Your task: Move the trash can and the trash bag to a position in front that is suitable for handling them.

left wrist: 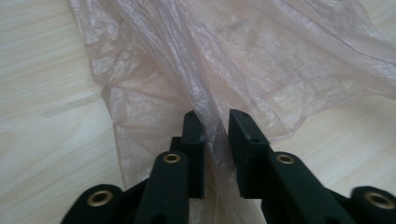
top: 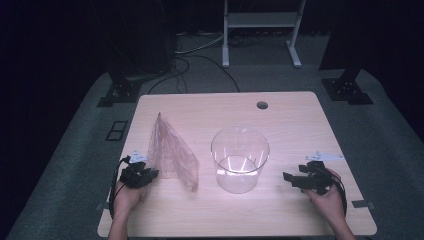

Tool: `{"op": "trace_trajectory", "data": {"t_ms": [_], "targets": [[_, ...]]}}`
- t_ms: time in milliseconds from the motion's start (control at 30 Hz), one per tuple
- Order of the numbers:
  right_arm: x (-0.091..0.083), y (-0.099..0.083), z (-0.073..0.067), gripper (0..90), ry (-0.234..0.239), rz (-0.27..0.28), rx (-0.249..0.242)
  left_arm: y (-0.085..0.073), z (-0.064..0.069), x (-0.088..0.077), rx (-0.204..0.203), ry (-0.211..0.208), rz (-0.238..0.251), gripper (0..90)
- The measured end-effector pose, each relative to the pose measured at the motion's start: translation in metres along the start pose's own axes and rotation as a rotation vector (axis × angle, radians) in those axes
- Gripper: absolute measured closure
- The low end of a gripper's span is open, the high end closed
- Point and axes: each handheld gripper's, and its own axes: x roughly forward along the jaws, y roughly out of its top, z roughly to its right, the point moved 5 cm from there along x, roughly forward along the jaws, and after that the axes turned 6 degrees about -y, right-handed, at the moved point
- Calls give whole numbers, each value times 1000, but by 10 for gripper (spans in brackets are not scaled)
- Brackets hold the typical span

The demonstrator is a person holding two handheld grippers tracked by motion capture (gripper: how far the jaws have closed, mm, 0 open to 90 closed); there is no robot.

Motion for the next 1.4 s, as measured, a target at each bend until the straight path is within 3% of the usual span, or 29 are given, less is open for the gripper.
{"op": "trace_trajectory", "data": {"t_ms": [100, 133, 233, 267, 300, 333, 367, 433, 633, 667, 867, 967, 1100, 1133, 1267, 1400], "targets": [[0, 0, 0, 217, -1, -1, -1, 0, 5, -1, 1, -16, -9, 796], [-1, -1, 1, 231, 4, -3, 10, -2, 13, -3, 1, -42, -9, 803], [-1, -2, 0, 230, 7, -3, 21, -5, 24, -2, -2, -68, -24, 814], [-1, -2, 0, 230, 4, -5, 23, -6, 36, 0, 2, -92, -41, 815], [-1, -2, 0, 230, 4, -5, 23, -6, 36, 0, 2, -92, -41, 816], [-1, -2, 0, 230, 4, 0, 22, -7, 49, 1, 32, -112, -57, 816], [-1, -2, 0, 230, 4, 0, 22, -7, 49, 1, 32, -112, -57, 816], [-2, -2, 0, 230, 3, -1, 20, -11, 66, 0, 57, -132, -67, 815], [-2, -3, 1, 230, 8, -4, 17, -18, 89, -4, 71, -196, -68, 810], [-3, -2, 2, 229, 10, -3, 16, -18, 93, -9, 77, -217, -62, 771], [-4, -2, 1, 229, 8, -1, 17, -15, 96, -24, 87, -230, -43, 614], [-3, -2, 0, 229, 8, -5, 14, -10, 95, -32, 103, -238, -28, 480], [-3, -2, -1, 229, 4, -6, 4, -5, 93, -40, 136, -226, -9, 411], [-2, -3, -1, 229, 6, -10, 4, -2, 89, -40, 149, -207, -8, 380], [-1, -3, 0, 229, 7, -13, 1, 7, 82, -37, 149, -188, 10, 327], [-1, -3, 0, 229, 7, -14, -4, 25, 75, -23, 147, -171, 7, 270]]}}
